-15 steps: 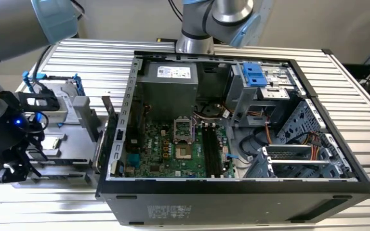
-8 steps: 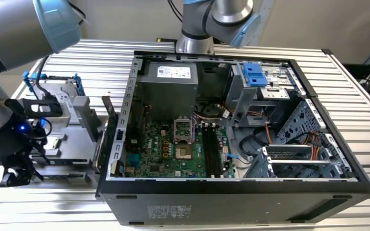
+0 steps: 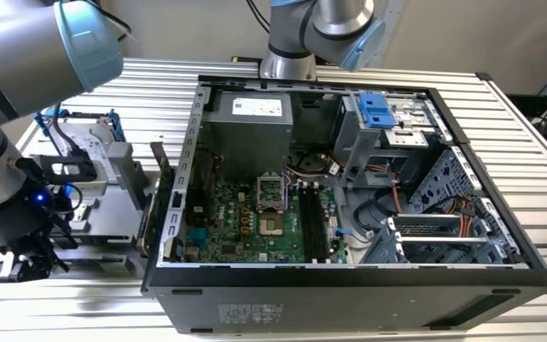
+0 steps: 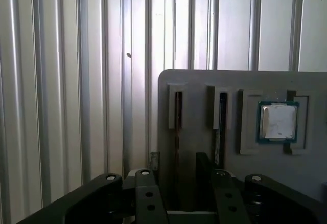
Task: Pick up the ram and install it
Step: 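Pick up the ram and move it above insertion slot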
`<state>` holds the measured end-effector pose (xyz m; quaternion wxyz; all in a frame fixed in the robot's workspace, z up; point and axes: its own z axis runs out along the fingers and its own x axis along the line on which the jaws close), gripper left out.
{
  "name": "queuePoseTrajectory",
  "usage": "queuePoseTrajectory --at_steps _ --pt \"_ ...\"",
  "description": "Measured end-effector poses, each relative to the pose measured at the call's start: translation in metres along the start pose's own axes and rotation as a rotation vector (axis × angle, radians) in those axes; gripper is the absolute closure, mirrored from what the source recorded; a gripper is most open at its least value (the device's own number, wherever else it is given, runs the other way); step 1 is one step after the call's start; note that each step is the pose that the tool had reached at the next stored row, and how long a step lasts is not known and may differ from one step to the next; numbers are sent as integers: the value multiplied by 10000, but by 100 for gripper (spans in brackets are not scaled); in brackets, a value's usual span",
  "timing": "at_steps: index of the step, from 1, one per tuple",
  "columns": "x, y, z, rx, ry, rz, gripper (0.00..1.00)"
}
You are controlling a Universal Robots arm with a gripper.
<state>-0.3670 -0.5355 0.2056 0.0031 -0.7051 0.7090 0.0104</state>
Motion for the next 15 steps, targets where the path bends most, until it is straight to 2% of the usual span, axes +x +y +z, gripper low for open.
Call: queuePoseTrajectory --at_steps 3,15 --pt "1 0 33 0 0 0 0" --pt "2 13 92 0 1 0 0"
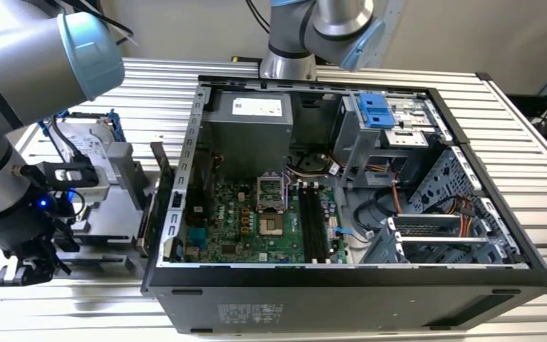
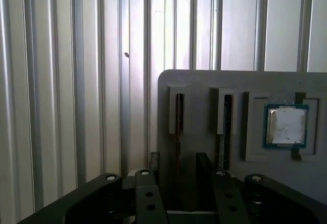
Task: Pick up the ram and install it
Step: 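Pick up the ram and move it above insertion slot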
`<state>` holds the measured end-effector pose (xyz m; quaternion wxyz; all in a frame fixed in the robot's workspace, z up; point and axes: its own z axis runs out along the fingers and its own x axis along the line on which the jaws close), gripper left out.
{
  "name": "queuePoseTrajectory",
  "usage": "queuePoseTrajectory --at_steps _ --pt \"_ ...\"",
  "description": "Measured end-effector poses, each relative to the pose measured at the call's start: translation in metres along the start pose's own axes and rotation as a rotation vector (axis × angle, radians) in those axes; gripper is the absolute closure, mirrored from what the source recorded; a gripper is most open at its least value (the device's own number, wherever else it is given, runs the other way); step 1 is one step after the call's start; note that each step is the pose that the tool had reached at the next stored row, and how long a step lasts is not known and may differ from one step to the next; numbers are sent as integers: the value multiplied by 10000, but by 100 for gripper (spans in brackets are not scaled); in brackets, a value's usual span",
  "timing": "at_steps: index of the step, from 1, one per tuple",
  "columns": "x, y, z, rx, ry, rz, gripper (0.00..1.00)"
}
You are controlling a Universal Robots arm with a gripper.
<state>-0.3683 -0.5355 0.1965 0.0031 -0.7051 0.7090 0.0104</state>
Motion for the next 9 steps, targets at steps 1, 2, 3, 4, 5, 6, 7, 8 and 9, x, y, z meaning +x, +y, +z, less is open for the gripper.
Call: queuePoseTrajectory --at_steps 1,2,3,4,5,6,7,8,9 --pt "0 0 0 -1 0 0 0" --pt "0 0 1 0 0 0 0" --pt "0 0 1 1 -1 0 0" --pt "0 0 2 1 -1 0 0" --pt "0 0 2 1 -1 0 0" --pt "0 0 2 1 -1 0 0" --pt "0 0 3 1 -1 0 100" --pt "0 0 3 1 -1 0 100" --pt "0 0 3 1 -1 0 100"
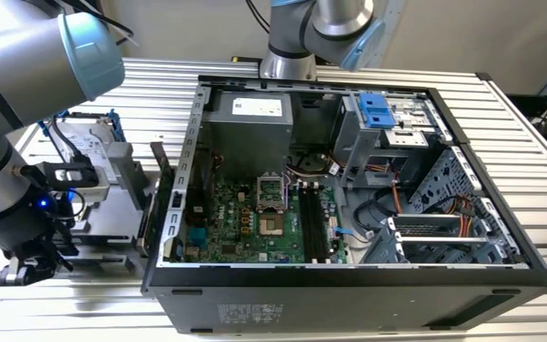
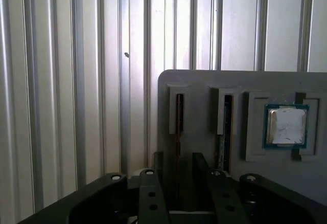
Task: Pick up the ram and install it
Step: 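Pick up the ram and move it above insertion slot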
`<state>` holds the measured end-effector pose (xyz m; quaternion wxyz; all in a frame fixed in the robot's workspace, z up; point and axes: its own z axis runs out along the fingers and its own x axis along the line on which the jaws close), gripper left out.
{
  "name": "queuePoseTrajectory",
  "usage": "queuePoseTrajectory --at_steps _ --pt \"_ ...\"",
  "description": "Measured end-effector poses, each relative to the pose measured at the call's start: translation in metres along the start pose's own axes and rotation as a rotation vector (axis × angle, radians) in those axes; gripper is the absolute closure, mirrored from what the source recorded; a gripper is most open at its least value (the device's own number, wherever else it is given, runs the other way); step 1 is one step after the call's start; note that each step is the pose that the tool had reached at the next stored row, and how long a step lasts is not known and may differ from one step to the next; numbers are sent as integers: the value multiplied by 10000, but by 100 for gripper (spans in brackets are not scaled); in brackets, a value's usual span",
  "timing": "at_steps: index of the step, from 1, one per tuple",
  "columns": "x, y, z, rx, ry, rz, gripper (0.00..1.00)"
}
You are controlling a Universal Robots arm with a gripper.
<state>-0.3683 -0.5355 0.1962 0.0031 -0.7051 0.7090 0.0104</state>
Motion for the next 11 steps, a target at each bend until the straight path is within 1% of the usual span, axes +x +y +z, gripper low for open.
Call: queuePoseTrajectory --at_steps 11 --pt "0 0 2 0 0 0 100"
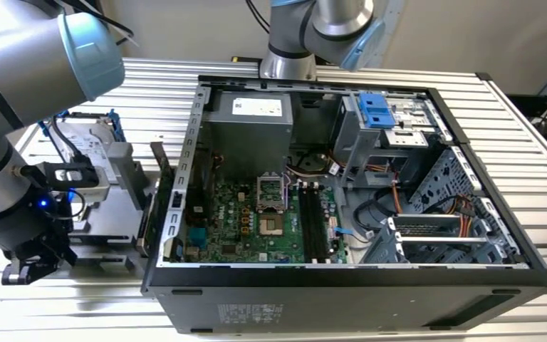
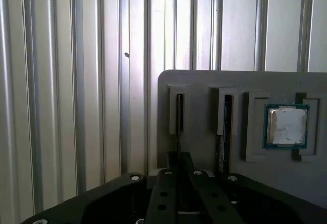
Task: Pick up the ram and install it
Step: 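Pick up the ram and move it above insertion slot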
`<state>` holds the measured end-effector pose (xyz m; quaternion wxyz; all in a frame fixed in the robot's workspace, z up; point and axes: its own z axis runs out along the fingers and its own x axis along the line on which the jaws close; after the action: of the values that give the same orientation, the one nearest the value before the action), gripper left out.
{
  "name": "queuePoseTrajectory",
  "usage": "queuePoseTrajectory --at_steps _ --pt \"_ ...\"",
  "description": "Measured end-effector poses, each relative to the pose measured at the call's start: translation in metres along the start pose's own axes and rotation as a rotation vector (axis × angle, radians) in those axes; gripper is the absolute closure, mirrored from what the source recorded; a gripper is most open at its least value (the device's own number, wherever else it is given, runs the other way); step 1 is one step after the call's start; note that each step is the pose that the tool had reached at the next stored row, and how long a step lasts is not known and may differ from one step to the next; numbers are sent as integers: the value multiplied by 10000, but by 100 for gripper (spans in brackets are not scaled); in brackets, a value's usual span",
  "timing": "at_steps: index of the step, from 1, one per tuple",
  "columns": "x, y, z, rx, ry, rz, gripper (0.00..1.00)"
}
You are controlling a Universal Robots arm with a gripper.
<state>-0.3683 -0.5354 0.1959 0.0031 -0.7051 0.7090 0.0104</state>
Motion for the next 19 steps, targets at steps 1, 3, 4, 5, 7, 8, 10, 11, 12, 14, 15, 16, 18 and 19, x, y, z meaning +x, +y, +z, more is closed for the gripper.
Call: queuePoseTrajectory --at_steps 1,3,4,5,7,8,10,11,12,14,15,16,18,19 --pt "0 0 0 0 0 0 100" --pt "0 0 1 1 0 0 100" --pt "0 0 1 0 0 0 100" --pt "0 0 1 0 0 0 100" --pt "0 0 1 0 1 0 100" --pt "0 0 2 0 0 0 100" --pt "0 0 2 0 0 0 100" --pt "0 0 2 1 -1 0 100" --pt "0 0 -4 5 -4 0 100" --pt "-1 0 -41 1 -1 0 100" --pt "-1 1 -64 0 -1 1 100" --pt "-2 1 -87 1 -1 0 100" --pt "-3 1 -137 1 -1 0 100" --pt "-4 1 -161 1 0 0 100"
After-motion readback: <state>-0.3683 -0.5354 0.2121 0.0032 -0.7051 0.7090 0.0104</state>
